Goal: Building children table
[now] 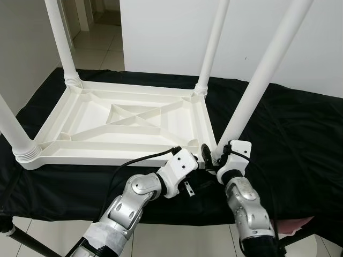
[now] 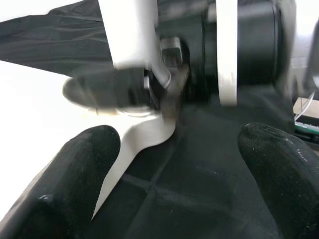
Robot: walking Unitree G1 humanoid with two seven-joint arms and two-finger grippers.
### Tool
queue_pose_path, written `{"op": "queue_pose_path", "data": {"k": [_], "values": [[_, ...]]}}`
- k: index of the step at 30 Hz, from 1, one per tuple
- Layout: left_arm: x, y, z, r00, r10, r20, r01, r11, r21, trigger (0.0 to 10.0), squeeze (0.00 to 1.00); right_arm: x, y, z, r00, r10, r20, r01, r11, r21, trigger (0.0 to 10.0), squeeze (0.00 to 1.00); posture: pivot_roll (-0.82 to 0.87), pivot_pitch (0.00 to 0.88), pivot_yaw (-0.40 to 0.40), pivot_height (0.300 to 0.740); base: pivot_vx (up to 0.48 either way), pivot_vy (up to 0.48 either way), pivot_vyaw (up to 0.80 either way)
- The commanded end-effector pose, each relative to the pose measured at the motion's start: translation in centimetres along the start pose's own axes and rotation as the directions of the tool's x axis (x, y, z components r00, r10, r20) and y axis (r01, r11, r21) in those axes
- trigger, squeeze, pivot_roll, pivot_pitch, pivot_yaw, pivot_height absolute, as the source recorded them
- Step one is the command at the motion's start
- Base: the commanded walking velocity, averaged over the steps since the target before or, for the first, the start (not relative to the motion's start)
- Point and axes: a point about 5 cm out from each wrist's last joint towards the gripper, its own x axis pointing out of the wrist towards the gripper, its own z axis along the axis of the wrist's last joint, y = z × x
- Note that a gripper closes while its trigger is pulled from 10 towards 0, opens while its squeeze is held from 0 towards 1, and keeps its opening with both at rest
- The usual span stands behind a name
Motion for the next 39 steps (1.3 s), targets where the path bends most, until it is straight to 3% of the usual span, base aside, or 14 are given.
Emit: {"op": "queue_pose_path", "data": {"k": [1, 5, 7, 11, 16, 17, 18, 19, 21, 33, 34, 35, 39], "values": [[0.1, 0.1, 0.3, 1.000, 0.009, 0.003, -0.009, 1.000, 0.000, 10.0, 0.00, 0.2, 0.0, 0.1, 0.999, 0.037, 0.005, -0.037, 0.999, -0.007, 10.0, 0.03, 0.06, 0.000, -0.063, 0.740, 0.000, 0.000, 0.00], [0.2, 0.1, 0.5, 1.000, 0.009, 0.010, -0.009, 1.000, -0.001, 10.0, 0.00, 0.5, -0.9, 0.5, 0.983, 0.182, -0.005, -0.182, 0.980, -0.078, 10.0, 0.00, 0.06, 0.000, -0.062, 0.740, 0.000, 0.000, 0.00], [0.2, 0.1, 0.5, 1.000, 0.009, 0.010, -0.009, 1.000, -0.001, 10.0, 0.00, 0.5, -0.9, 0.5, 0.983, 0.182, -0.005, -0.182, 0.980, -0.078, 10.0, 0.00, 0.06, 0.000, -0.062, 0.740, 0.000, 0.000, 0.00], [0.2, -0.2, 0.5, 1.000, -0.002, 0.008, 0.002, 1.000, -0.001, 10.0, 0.00, 1.0, -1.2, 0.2, 0.933, 0.354, -0.070, -0.360, 0.923, -0.133, 10.0, 0.00, 0.06, 0.002, -0.058, 0.740, 0.000, 0.000, 0.00], [0.2, -0.2, 0.5, 1.000, -0.006, 0.008, 0.006, 1.000, -0.001, 10.0, 0.00, 1.3, -1.3, -0.1, 0.915, 0.394, -0.086, -0.403, 0.901, -0.162, 10.0, 0.00, 0.06, 0.005, -0.056, 0.740, 0.000, 0.000, 0.00], [0.2, -0.2, 0.2, 1.000, -0.007, -0.011, 0.007, 1.000, 0.014, 10.0, 0.00, 1.6, -1.2, -0.7, 0.899, 0.420, -0.123, -0.435, 0.887, -0.156, 6.7, 0.00, 0.05, 0.010, -0.054, 0.740, 0.000, 0.000, 0.00], [0.2, -0.2, 0.2, 1.000, -0.007, -0.011, 0.007, 1.000, 0.014, 10.0, 0.00, 1.6, -1.2, -0.7, 0.899, 0.420, -0.123, -0.435, 0.887, -0.156, 6.7, 0.00, 0.05, 0.010, -0.054, 0.740, 0.000, 0.000, 0.00], [0.3, -0.2, 0.2, 1.000, -0.009, -0.013, 0.009, 1.000, 0.017, 10.0, 0.00, 1.8, -1.2, -0.9, 0.893, 0.429, -0.138, -0.448, 0.881, -0.155, 0.1, 0.00, 0.06, 0.015, -0.057, 0.740, 0.000, 0.000, 0.00], [0.3, -0.2, 0.3, 1.000, -0.010, -0.012, 0.011, 1.000, 0.017, 10.0, 0.00, 2.1, -1.3, -1.2, 0.885, 0.440, -0.152, -0.460, 0.876, -0.145, 0.0, 0.00, 0.06, 0.015, -0.059, 0.740, 0.000, 0.000, 0.00], [0.3, 0.0, 0.4, 1.000, 0.002, -0.013, -0.001, 1.000, 0.021, 10.0, 0.00, 1.9, -1.6, -2.3, 0.883, 0.433, -0.183, -0.453, 0.887, -0.087, 0.0, 0.00, 0.06, 0.028, -0.064, 0.740, 0.000, 0.000, 0.00], [0.4, 0.0, 0.4, 1.000, 0.001, -0.012, -0.001, 1.000, 0.021, 10.0, 0.00, 1.9, -1.7, -2.4, 0.886, 0.426, -0.180, -0.445, 0.892, -0.078, 7.3, 0.00, 0.06, 0.028, -0.063, 0.740, 0.000, 0.000, 0.00], [0.4, -0.1, 0.4, 1.000, -0.002, -0.012, 0.002, 1.000, 0.019, 10.0, 0.00, 1.9, -1.9, -2.3, 0.905, 0.391, -0.166, -0.406, 0.912, -0.064, 10.0, 0.00, 0.06, 0.032, -0.062, 0.740, 0.000, 0.000, 0.00], [0.4, -0.1, 0.4, 1.000, -0.003, -0.011, 0.003, 1.000, 0.019, 10.0, 0.00, 2.1, -2.1, -2.3, 0.923, 0.349, -0.162, -0.361, 0.931, -0.052, 10.0, 0.00, 0.06, 0.036, -0.062, 0.740, 0.000, 0.000, 0.00]]}}
